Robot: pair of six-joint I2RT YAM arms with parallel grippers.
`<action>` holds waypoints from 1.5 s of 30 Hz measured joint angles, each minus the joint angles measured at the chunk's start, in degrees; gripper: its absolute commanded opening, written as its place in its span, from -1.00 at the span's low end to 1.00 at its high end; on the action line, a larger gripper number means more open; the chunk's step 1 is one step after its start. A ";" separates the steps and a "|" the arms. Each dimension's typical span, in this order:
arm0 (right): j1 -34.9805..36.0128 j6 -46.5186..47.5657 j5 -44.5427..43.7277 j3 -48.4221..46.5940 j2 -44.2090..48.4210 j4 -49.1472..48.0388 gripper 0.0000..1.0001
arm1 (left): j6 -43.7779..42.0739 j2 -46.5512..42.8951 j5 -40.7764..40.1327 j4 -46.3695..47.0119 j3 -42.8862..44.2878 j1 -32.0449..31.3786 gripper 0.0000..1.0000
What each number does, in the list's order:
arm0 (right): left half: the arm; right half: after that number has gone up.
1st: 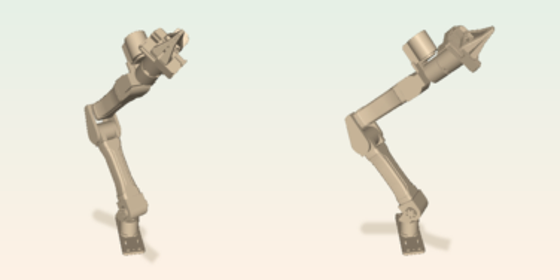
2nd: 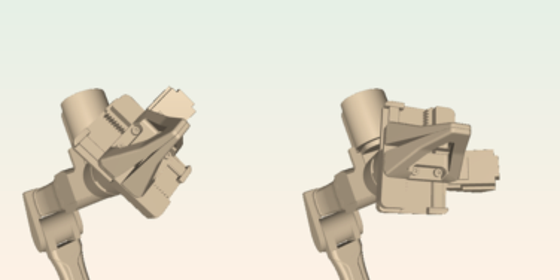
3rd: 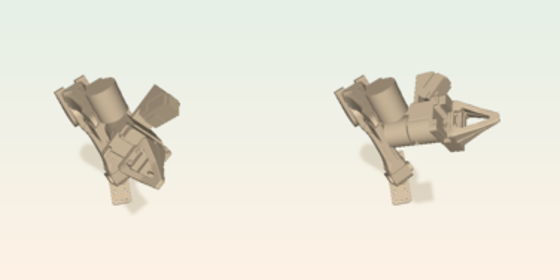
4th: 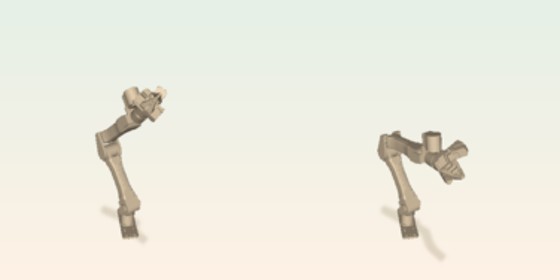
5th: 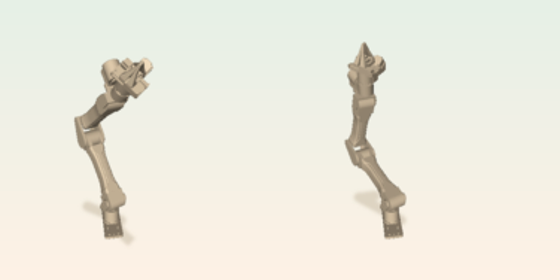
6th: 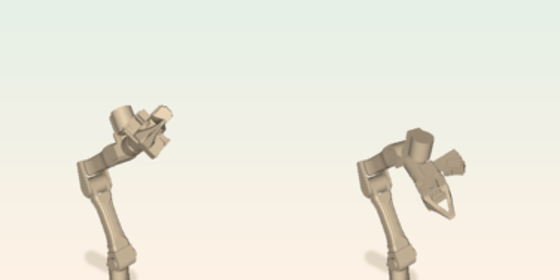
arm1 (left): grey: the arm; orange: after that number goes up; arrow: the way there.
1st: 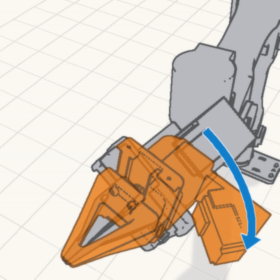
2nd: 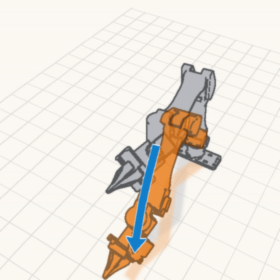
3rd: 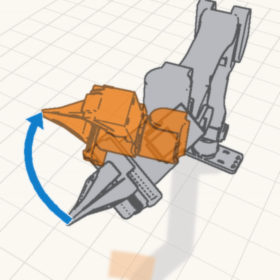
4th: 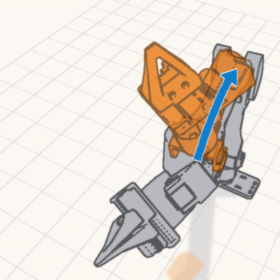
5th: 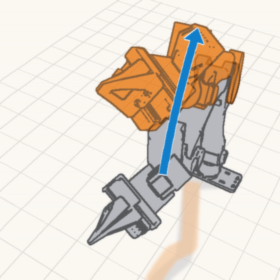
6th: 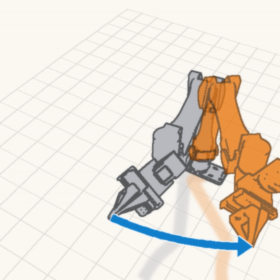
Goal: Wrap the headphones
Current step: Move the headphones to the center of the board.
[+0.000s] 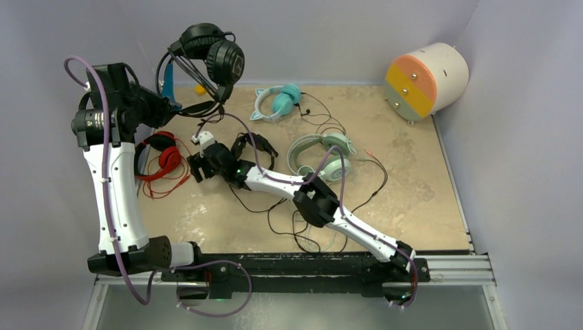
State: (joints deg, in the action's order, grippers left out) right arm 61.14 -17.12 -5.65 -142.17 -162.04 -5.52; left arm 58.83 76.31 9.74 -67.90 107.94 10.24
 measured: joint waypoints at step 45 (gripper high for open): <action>-27.82 -2.21 -21.73 80.06 51.49 -10.27 -0.09 | 0.07 -2.01 -0.17 2.69 -4.70 0.00 -1.00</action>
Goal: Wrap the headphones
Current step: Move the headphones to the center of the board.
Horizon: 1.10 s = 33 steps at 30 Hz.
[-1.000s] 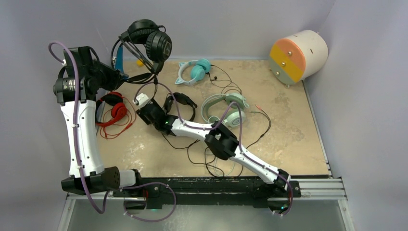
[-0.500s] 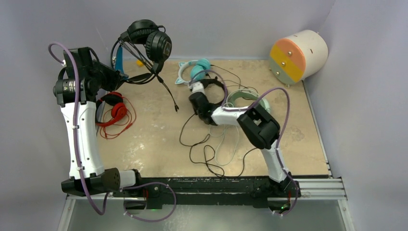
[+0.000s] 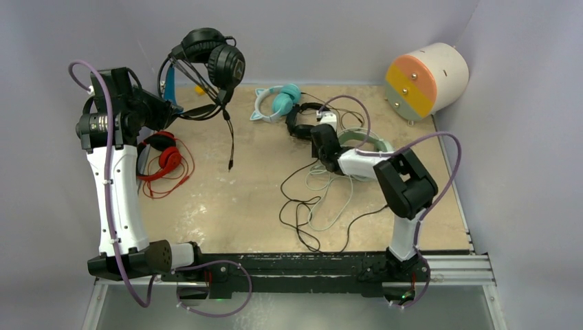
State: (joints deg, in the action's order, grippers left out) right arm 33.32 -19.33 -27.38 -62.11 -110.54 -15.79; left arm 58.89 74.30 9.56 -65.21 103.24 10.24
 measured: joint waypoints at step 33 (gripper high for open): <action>30.08 -6.19 18.34 12.24 8.35 -1.95 -0.80 | -0.04 -2.91 -2.14 0.00 0.00 0.00 -1.00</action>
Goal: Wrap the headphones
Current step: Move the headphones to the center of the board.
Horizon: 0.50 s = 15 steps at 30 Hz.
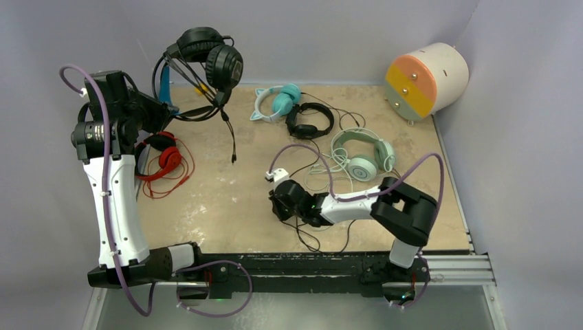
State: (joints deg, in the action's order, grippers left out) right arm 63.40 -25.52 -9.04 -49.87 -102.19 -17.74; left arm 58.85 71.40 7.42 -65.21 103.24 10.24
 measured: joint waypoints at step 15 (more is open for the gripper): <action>-35.04 -19.06 -5.38 17.97 21.75 10.36 -0.83 | -0.02 -0.04 0.35 1.73 -3.85 0.00 -1.00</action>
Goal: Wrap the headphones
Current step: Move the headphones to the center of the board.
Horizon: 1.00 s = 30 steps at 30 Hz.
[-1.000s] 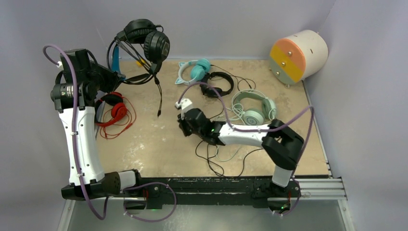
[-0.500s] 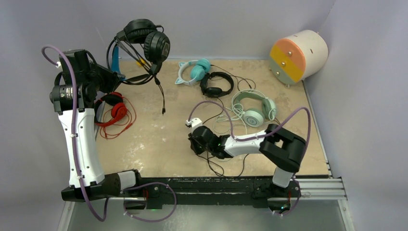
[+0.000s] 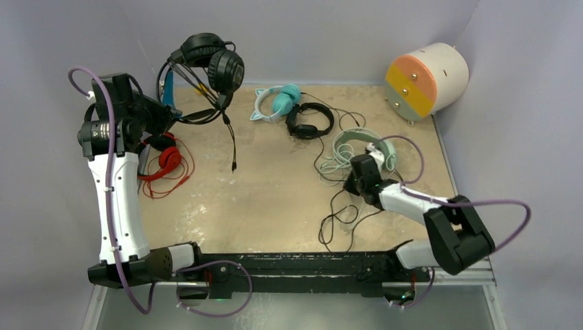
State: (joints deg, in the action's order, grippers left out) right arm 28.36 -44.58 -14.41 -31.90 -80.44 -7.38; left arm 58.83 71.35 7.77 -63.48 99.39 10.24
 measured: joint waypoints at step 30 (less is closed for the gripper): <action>10.08 10.82 38.51 -10.51 5.84 -11.02 0.59 | -3.69 -3.76 4.07 7.08 -23.65 -2.03 -1.00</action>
State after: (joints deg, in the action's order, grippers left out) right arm 38.44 -33.76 24.10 -42.41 -74.61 -18.39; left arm 55.13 67.59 11.84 -56.40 75.75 8.21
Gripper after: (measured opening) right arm 0.840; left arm 0.095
